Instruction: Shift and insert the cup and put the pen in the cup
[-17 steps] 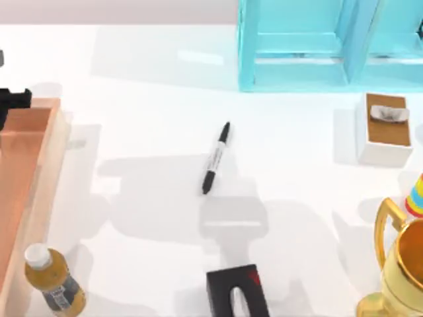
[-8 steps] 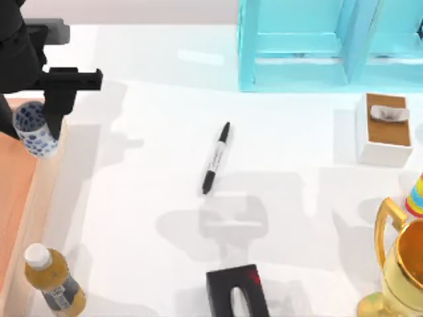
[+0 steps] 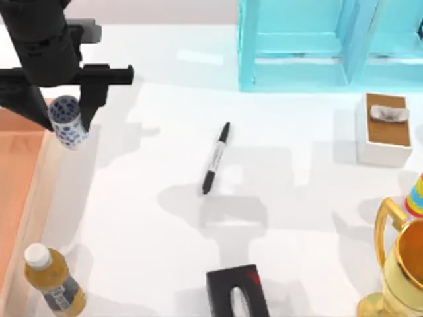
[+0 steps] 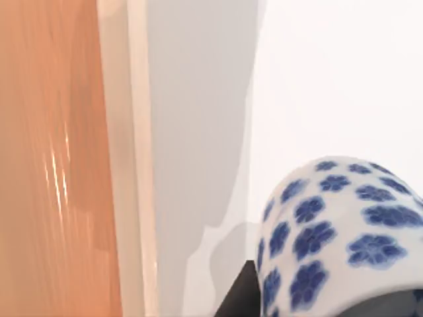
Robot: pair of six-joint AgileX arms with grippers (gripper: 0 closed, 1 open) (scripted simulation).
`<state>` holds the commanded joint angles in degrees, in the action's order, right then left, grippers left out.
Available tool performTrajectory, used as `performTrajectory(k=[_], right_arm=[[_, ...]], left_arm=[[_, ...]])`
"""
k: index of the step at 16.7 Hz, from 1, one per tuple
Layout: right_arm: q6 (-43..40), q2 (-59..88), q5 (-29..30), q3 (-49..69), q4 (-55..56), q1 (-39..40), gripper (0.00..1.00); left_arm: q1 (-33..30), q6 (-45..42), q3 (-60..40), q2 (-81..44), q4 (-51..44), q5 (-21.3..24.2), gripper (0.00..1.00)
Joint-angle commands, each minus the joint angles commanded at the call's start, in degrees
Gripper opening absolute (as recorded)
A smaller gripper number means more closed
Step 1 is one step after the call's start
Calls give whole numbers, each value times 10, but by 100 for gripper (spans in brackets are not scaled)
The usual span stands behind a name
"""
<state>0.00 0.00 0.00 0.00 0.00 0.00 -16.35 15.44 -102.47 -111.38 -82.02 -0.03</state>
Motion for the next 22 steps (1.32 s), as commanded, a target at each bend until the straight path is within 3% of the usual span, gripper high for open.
performTrajectory(k=[8,22], right_arm=[[0,0,0,0,0,0,100],[0,0,0,0,0,0,100]], left_arm=[[-53,45,-90,-148,64,-1,0],[-52,44,-6,-160,159,-1,0]])
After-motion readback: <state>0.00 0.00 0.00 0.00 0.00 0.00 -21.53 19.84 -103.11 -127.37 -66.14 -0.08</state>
